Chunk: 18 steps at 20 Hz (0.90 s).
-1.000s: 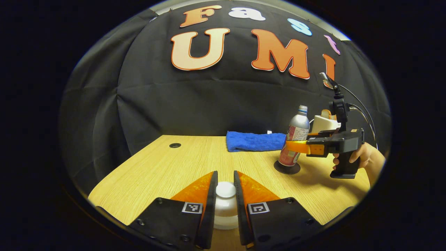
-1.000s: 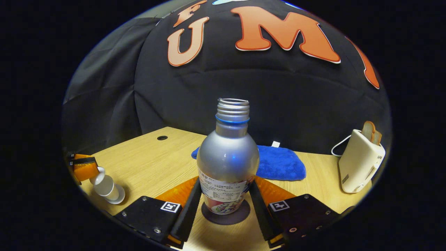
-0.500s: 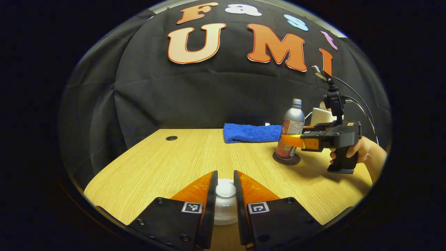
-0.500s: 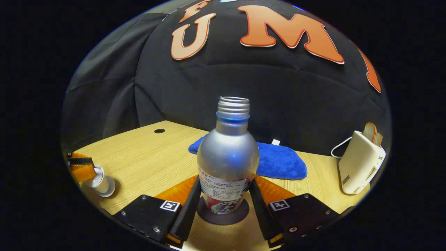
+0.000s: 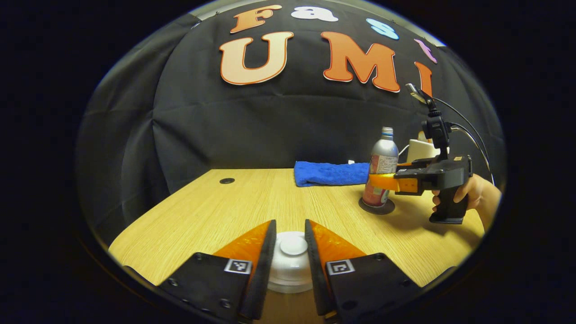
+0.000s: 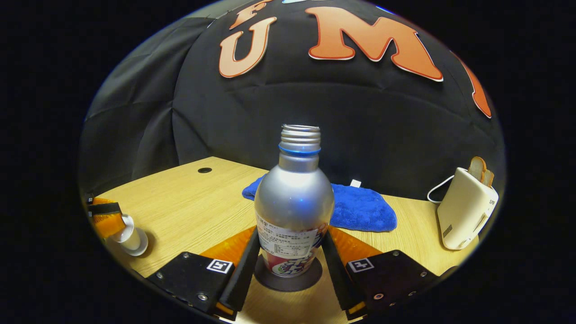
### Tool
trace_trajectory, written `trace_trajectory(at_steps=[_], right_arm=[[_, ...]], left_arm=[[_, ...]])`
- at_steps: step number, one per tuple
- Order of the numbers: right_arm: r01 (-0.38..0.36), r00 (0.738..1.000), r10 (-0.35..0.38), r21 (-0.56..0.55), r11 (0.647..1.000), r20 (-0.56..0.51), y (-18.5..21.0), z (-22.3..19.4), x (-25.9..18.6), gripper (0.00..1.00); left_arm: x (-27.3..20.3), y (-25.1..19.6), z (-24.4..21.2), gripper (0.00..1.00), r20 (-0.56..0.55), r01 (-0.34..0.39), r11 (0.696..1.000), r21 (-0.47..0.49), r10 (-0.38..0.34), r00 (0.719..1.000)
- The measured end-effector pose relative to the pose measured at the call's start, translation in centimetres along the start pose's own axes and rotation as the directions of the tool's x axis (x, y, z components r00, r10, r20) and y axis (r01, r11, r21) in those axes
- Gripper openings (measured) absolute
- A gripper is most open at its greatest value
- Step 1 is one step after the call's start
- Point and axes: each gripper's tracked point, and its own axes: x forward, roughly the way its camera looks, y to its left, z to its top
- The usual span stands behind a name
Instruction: Open the teacup lid with one hand, grasp the water bottle and pour water into the teacup with the other hand; after pouring, place the water bottle on the coaster and then close the teacup lid.
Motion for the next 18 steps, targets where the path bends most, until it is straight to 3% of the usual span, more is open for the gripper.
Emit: trace_trajectory(at_steps=[1, 8, 9, 11, 12, 13, 18], right_arm=[[0.0, 1.0, 0.0, 0.011, 1.0, -0.006, 0.0, 0.0, 0.0, 0.74], [-0.009, 0.999, 0.011, 0.045, 0.999, -0.037, -0.2, -0.3, -0.5, 0.86], [-0.006, 0.999, 0.008, 0.037, 0.999, -0.033, -0.3, 0.1, -0.9, 0.91], [-0.003, 1.0, 0.004, 0.014, 1.0, -0.024, -0.5, 0.7, -2.2, 0.95], [-0.005, 1.0, 0.005, 0.005, 1.0, -0.024, -0.5, 1.0, -3.1, 0.96], [-0.003, 0.999, 0.003, -0.002, 1.0, -0.032, -0.6, 1.0, -4.1, 0.98], [0.057, 0.996, -0.056, -0.019, 0.998, 0.063, -2.1, 3.4, -10.5, 0.98]], left_arm=[[-0.2, 0.0, 0.2, 0.54, 0.013, 0.0, 1.0, -0.002, 0.0, 1.0], [-0.4, 0.0, 2.8, 0.82, 0.113, -0.018, 1.0, -0.003, 0.018, 0.993], [-0.4, -0.1, 3.0, 0.8, 0.126, -0.018, 1.0, -0.003, 0.018, 0.992], [-0.5, 0.3, 3.9, 0.88, 0.151, -0.027, 1.0, -0.001, 0.027, 0.988], [-0.9, 0.3, 4.6, 0.85, 0.163, -0.034, 0.999, -0.002, 0.034, 0.986], [-1.4, 0.3, 4.8, 0.94, 0.18, -0.045, 0.999, -0.008, 0.045, 0.983], [-2.8, 0.1, 7.9, 0.97, 0.243, -0.06, 0.997, -0.045, 0.069, 0.968]])
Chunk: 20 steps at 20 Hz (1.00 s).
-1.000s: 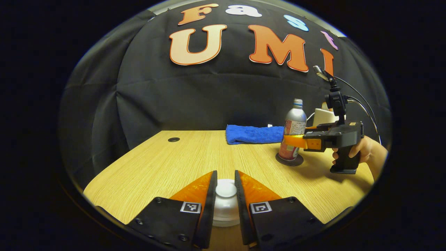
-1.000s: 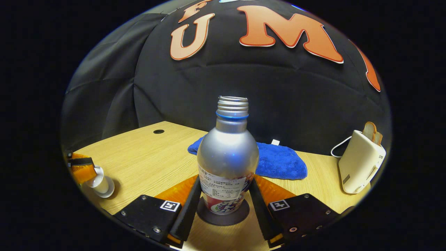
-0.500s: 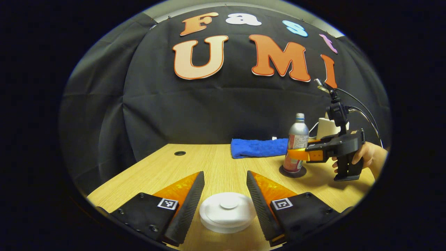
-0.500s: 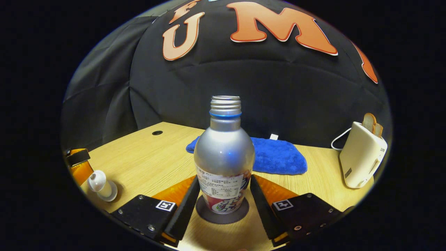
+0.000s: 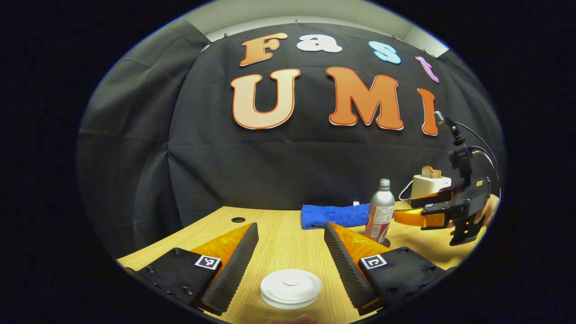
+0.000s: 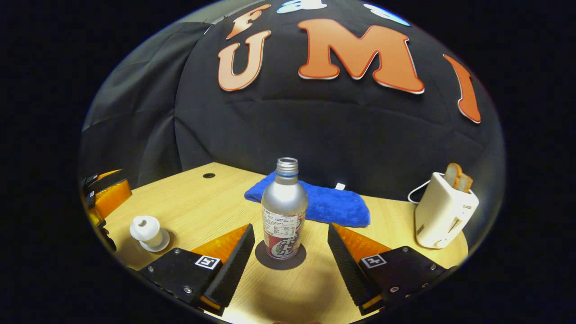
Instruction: Open the teacup lid with one hand, grasp the water bottle and pour water into the teacup with the other hand; after pouring, place the water bottle on the coaster and then close the teacup lid.
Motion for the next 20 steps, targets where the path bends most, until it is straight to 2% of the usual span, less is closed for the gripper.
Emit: trace_trajectory(at_steps=[2, 6, 7, 9, 11, 12, 13, 15, 16, 19, 20], right_arm=[[0.044, 0.997, -0.042, -0.024, 0.999, 0.062, -0.9, 1.3, -2.9, 0.98], [0.102, 0.987, -0.1, -0.005, 0.995, 0.129, -2.3, 1.8, -7.2, 0.98], [0.12, 0.982, -0.119, 0.004, 0.993, 0.146, -2.6, 2.1, -8.2, 0.99], [0.153, 0.971, -0.154, 0.018, 0.988, 0.183, -2.8, 2.8, -10.2, 0.99], [0.174, 0.959, -0.174, 0.022, 0.985, 0.225, -2.5, 3.8, -12.0, 0.99], [0.184, 0.952, -0.183, 0.019, 0.983, 0.246, -2.4, 4.2, -12.8, 0.99], [0.201, 0.944, -0.198, 0.017, 0.98, 0.263, -2.4, 4.5, -13.5, 0.99], [0.234, 0.929, -0.232, 0.028, 0.972, 0.288, -2.6, 4.9, -14.6, 0.99], [0.25, 0.923, -0.247, 0.027, 0.968, 0.295, -2.7, 4.8, -14.9, 0.99], [0.281, 0.903, -0.273, 0.022, 0.959, 0.331, -2.2, 5.0, -15.3, 0.99], [0.284, 0.903, -0.273, 0.014, 0.959, 0.333, -2.1, 4.9, -15.3, 0.99]], left_arm=[[-0.6, -0.2, 1.2, 0.93, 0.014, -0.011, 1.0, -0.004, 0.011, 1.0], [-2.1, -1.0, 3.5, 0.97, 0.058, 0.0, 1.0, -0.017, 0.001, 0.998], [-2.4, -1.2, 4.0, 0.93, 0.069, 0.006, 1.0, -0.016, -0.005, 0.998], [-3.2, -1.7, 5.3, 1.0, 0.091, 0.017, 1.0, -0.02, -0.015, 0.996], [-3.5, -2.0, 6.1, 0.97, 0.102, 0.026, 0.999, -0.024, -0.023, 0.995], [-3.8, -2.2, 6.5, 0.93, 0.103, 0.026, 0.999, -0.02, -0.024, 0.994], [-4.1, -2.3, 6.8, 1.0, 0.105, 0.024, 1.0, -0.013, -0.022, 0.994], [-4.4, -2.8, 7.1, 0.96, 0.102, 0.029, 1.0, -0.003, -0.028, 0.994], [-4.6, -3.1, 7.2, 1.0, 0.102, 0.032, 0.999, -0.002, -0.031, 0.994], [-5.0, -3.4, 7.1, 0.93, 0.095, 0.031, 0.999, -0.014, -0.03, 0.995], [-5.0, -3.3, 7.1, 1.0, 0.091, 0.029, 0.999, -0.018, -0.027, 0.995]])
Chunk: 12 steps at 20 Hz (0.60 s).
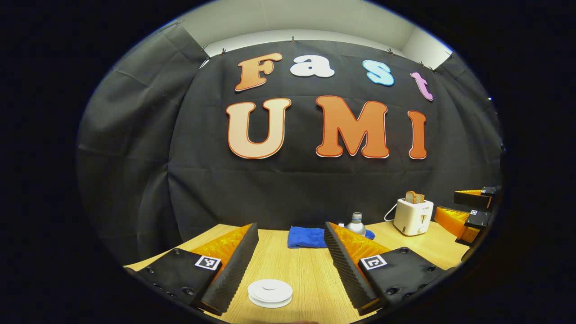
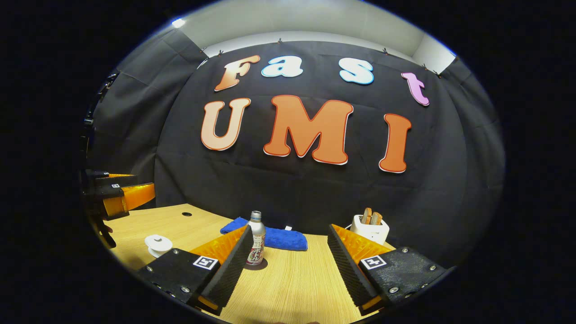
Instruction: Open the teacup lid with one hand, grasp the water bottle and pour water into the teacup with the other hand; after pouring, place the water bottle on the coaster and then close the teacup lid.
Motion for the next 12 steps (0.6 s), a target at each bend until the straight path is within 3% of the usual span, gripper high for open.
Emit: trace_trajectory(at_steps=[3, 4, 12], right_arm=[[-0.012, 1.0, 0.012, -0.014, 1.0, -0.008, 0.28, -0.44, -0.42, 0.99], [-0.017, 1.0, 0.017, -0.014, 1.0, -0.009, 0.44, -0.39, -0.45, 0.99], [-0.025, 1.0, 0.025, 0.001, 1.0, -0.007, 0.01, -0.59, -0.46, 0.99]], left_arm=[[-0.15, 0.05, -0.64, 0.93, -0.018, -0.008, 1.0, -0.003, 0.008, 1.0], [-0.03, 0.03, -0.72, 1.0, -0.022, -0.008, 1.0, -0.007, 0.008, 1.0], [-0.35, -0.49, 0.21, 1.0, -0.026, -0.002, 1.0, -0.003, 0.002, 1.0]])
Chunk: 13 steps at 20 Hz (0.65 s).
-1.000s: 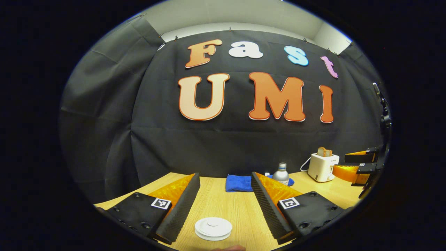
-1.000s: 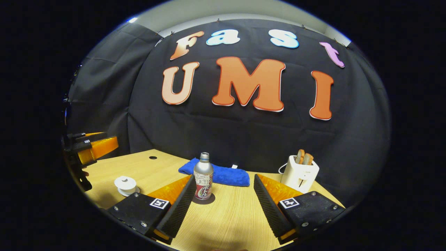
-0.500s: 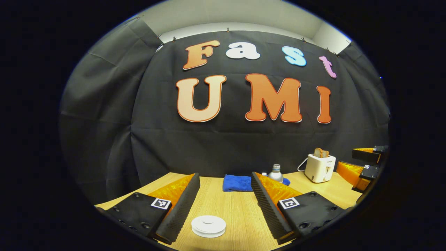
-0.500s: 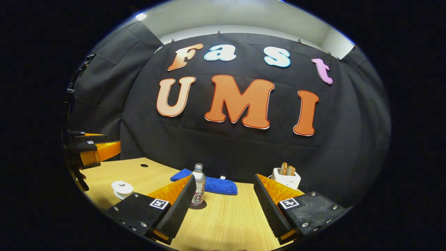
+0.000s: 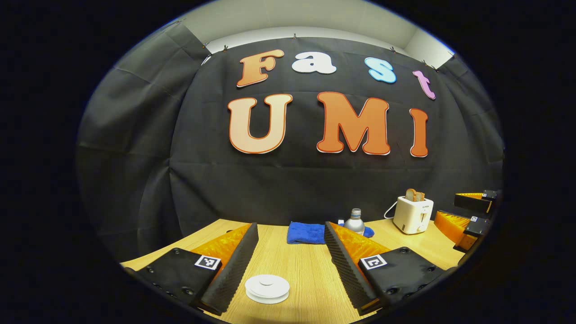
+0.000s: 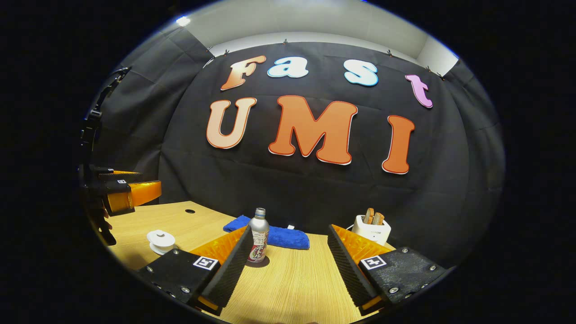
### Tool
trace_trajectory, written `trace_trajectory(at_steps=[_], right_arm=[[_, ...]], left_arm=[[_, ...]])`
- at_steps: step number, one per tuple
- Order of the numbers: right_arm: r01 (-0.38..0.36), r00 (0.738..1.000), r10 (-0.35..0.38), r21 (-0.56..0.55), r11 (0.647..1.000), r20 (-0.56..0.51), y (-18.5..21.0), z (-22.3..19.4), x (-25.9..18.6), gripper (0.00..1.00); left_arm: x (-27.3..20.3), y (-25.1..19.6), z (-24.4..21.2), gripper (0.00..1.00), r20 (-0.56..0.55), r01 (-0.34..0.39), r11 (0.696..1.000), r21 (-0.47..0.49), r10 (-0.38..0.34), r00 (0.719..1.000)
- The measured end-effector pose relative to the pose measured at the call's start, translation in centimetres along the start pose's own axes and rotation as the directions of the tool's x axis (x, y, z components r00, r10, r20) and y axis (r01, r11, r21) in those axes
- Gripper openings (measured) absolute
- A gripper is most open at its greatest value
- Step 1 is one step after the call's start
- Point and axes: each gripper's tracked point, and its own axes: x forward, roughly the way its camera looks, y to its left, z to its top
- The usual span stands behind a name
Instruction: Open the teacup lid with one hand, grasp the water bottle and pour water into the teacup with the other hand; after pouring, place the water bottle on the coaster and then close the teacup lid.
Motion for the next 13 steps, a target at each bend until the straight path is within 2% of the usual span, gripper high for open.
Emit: trace_trajectory(at_steps=[2, 11, 13], right_arm=[[0.001, 1.0, -0.001, 0.002, 1.0, -0.001, -0.02, -0.13, -0.41, 0.99], [-0.006, 1.0, 0.005, 0.024, 1.0, 0.009, -0.25, 0.63, -0.09, 0.99], [-0.007, 1.0, 0.007, 0.025, 1.0, 0.006, -0.23, 0.52, 0.06, 0.99]], left_arm=[[-0.1, -0.18, 0.02, 0.97, 0.001, 0.0, 1.0, 0.012, 0.0, 1.0], [0.16, -0.68, 0.11, 0.97, 0.01, 0.004, 1.0, 0.017, -0.004, 1.0], [0.1, -0.78, 0.0, 1.0, 0.009, 0.006, 1.0, 0.015, -0.006, 1.0]])
